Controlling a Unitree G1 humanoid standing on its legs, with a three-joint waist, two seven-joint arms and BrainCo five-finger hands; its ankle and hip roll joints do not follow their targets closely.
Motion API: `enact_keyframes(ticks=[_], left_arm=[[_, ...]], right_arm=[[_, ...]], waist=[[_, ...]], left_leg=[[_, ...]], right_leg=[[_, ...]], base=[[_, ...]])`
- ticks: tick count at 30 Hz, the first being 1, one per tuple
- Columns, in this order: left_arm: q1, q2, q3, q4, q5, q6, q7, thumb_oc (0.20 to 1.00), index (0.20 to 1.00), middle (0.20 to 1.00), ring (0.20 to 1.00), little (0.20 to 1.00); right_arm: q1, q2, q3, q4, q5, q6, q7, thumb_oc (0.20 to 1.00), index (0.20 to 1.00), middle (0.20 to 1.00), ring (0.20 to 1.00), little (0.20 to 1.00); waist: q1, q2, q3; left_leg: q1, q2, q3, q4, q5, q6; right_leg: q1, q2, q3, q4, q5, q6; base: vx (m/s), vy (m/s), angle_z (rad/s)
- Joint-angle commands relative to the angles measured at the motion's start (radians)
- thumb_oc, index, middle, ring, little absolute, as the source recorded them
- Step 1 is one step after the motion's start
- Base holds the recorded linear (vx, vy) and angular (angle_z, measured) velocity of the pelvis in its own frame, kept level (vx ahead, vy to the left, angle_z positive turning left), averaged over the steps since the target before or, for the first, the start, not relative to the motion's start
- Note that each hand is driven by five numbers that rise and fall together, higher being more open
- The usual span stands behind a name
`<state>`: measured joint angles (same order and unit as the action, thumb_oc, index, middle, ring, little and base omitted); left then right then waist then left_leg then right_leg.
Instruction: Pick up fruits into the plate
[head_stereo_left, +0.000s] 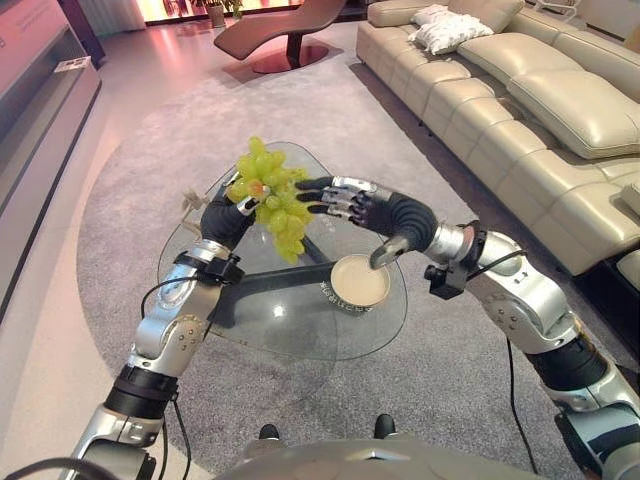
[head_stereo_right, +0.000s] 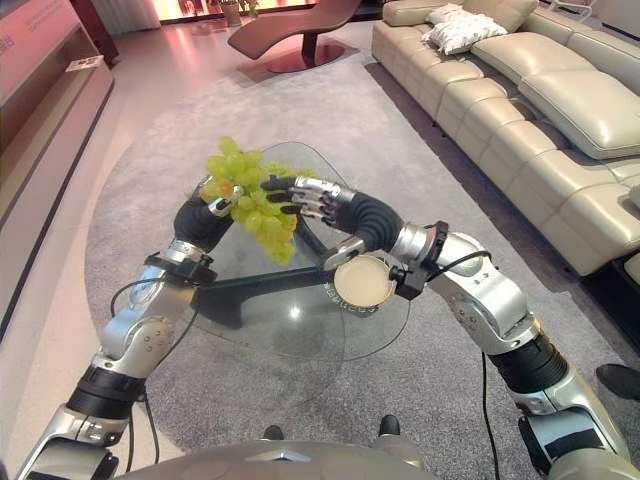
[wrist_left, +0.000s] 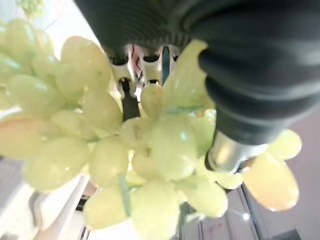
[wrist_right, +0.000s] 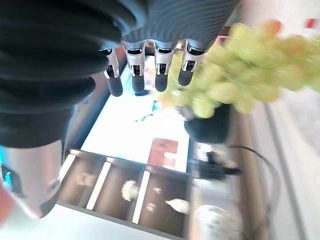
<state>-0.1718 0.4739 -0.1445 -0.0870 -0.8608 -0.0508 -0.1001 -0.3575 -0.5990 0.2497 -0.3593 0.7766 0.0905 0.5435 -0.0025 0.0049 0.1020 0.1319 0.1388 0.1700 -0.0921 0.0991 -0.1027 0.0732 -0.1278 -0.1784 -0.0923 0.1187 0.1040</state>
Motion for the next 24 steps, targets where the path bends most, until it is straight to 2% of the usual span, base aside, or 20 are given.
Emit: enact_keyframes(ticks=[1,3,6,7,9,10,14,18,24], left_arm=[[-0.089,0.015,0.038,-0.002,0.026,-0.109,-0.050,0.200,0.200,0.200,0.200,0.200],[-0.096,0.011,0.031,-0.013,0.025,-0.115,-0.056,0.200,0.200,0.200,0.200,0.200],[-0.107,0.007,0.018,-0.038,0.022,-0.127,-0.054,0.200,0.200,0.200,0.200,0.200],[-0.107,0.007,0.018,-0.038,0.022,-0.127,-0.054,0.200,0.200,0.200,0.200,0.200],[-0.112,0.004,0.010,-0.053,0.031,-0.128,-0.051,0.200,0.200,0.200,0.200,0.200],[-0.114,0.000,0.010,-0.059,0.035,-0.125,-0.045,0.200,0.200,0.200,0.200,0.200],[-0.118,-0.014,0.011,-0.068,0.040,-0.123,-0.045,0.200,0.200,0.200,0.200,0.200],[-0.123,-0.018,0.016,-0.110,0.024,-0.127,-0.083,0.200,0.200,0.200,0.200,0.200],[-0.130,-0.010,-0.004,-0.168,0.001,-0.128,-0.142,0.200,0.200,0.200,0.200,0.200]], right_arm=[[-0.023,0.061,-0.039,-0.022,0.046,-0.026,-0.022,1.000,1.000,1.000,1.000,1.000],[-0.019,0.075,-0.036,-0.011,0.025,-0.020,-0.033,1.000,1.000,1.000,1.000,1.000],[-0.014,0.089,-0.028,0.010,0.001,-0.055,-0.113,1.000,1.000,1.000,1.000,1.000],[-0.014,0.089,-0.028,0.010,0.001,-0.055,-0.113,1.000,1.000,1.000,1.000,1.000],[-0.023,0.110,-0.043,0.033,-0.031,-0.165,-0.228,1.000,1.000,1.000,1.000,1.000],[-0.025,0.128,-0.053,0.033,-0.040,-0.192,-0.252,1.000,1.000,1.000,1.000,1.000],[-0.018,0.178,-0.074,0.026,-0.075,-0.225,-0.311,1.000,1.000,1.000,1.000,1.000],[-0.003,0.195,-0.074,0.053,-0.113,-0.206,-0.365,1.000,1.000,1.000,1.000,1.000],[0.015,0.198,-0.053,0.125,-0.084,-0.165,-0.407,1.000,1.000,1.000,1.000,1.000]], waist=[[0.003,-0.032,-0.035],[0.002,-0.030,-0.035],[-0.001,-0.027,-0.033],[-0.001,-0.027,-0.032],[-0.003,-0.022,-0.031],[-0.003,-0.020,-0.030],[-0.003,-0.012,-0.031],[-0.002,-0.006,-0.031],[0.000,-0.005,-0.027]], left_leg=[[-0.002,-0.008,-0.014,0.042,-0.152,-0.003],[-0.002,-0.007,-0.013,0.044,-0.152,-0.002],[0.001,-0.005,-0.013,0.043,-0.149,-0.002],[0.002,-0.005,-0.013,0.043,-0.150,-0.002],[0.003,-0.006,-0.015,0.044,-0.150,-0.002],[0.003,-0.007,-0.017,0.044,-0.151,-0.001],[0.002,-0.011,-0.019,0.044,-0.155,0.002],[-0.001,-0.010,-0.017,0.044,-0.154,0.004],[-0.002,-0.009,-0.013,0.043,-0.150,0.005]], right_leg=[[0.069,-0.058,-0.072,0.052,-0.137,0.043],[0.069,-0.057,-0.071,0.054,-0.138,0.041],[0.073,-0.056,-0.069,0.052,-0.137,0.040],[0.073,-0.056,-0.069,0.052,-0.137,0.040],[0.073,-0.054,-0.066,0.054,-0.137,0.039],[0.073,-0.054,-0.065,0.054,-0.138,0.039],[0.072,-0.055,-0.065,0.053,-0.139,0.039],[0.070,-0.058,-0.066,0.053,-0.140,0.039],[0.068,-0.060,-0.070,0.056,-0.138,0.038]], base=[[0.00,0.000,0.00],[0.00,0.000,0.00],[0.00,0.000,0.00],[0.00,0.000,0.00],[0.00,0.000,0.00],[0.00,0.000,0.00],[0.00,0.000,0.00],[0.00,0.000,0.00],[0.00,0.002,0.04]])
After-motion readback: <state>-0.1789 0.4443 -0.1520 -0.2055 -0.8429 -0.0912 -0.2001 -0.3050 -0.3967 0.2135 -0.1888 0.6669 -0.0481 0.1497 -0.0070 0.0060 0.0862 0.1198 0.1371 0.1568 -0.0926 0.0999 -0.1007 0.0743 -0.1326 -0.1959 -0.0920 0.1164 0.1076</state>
